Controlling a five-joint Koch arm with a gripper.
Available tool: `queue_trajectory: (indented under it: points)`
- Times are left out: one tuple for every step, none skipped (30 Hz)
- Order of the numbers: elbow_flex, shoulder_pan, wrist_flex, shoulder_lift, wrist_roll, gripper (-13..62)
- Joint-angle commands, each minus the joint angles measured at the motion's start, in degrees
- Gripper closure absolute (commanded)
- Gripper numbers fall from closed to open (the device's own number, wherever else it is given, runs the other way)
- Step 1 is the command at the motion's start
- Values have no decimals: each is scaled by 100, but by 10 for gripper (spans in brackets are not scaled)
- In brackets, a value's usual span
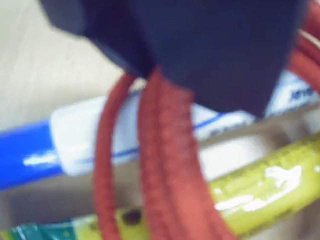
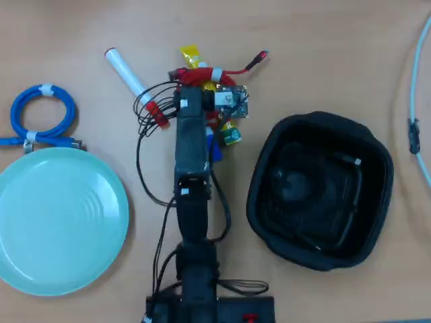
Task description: Put a black charging cable in a black bowl and put a red charging cable in a green bowl
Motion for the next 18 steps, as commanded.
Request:
queue_trajectory:
  points:
    - [-141, 0, 141, 9, 62, 565]
    - [-123, 0, 167, 9, 62, 565]
    - [-114, 0, 237, 0, 62, 565]
    - [-123, 9, 352, 53, 62, 563]
    - [-123, 18, 492, 97, 26, 563]
    - [-167, 26, 659, 202, 18, 562]
    - [-167, 26, 800, 413, 9, 562]
    - [-123, 26, 888, 650, 18, 562]
    - [-114, 26, 976, 853, 18, 562]
    - [-114, 26, 1028, 1028, 18, 562]
    - [-114, 18, 1055, 1222, 0, 562]
    - [-114, 18, 1099, 1468, 18, 562]
    - [-114, 9, 1143, 1731, 18, 562]
    - [-114, 0, 1160, 1986, 18, 562]
    - [-114, 0, 1169, 2232, 18, 562]
    - [-114, -9, 1169, 2470, -18, 562]
    - [-123, -26, 1160, 2689, -44, 562]
    - [-123, -53, 1143, 2927, -53, 562]
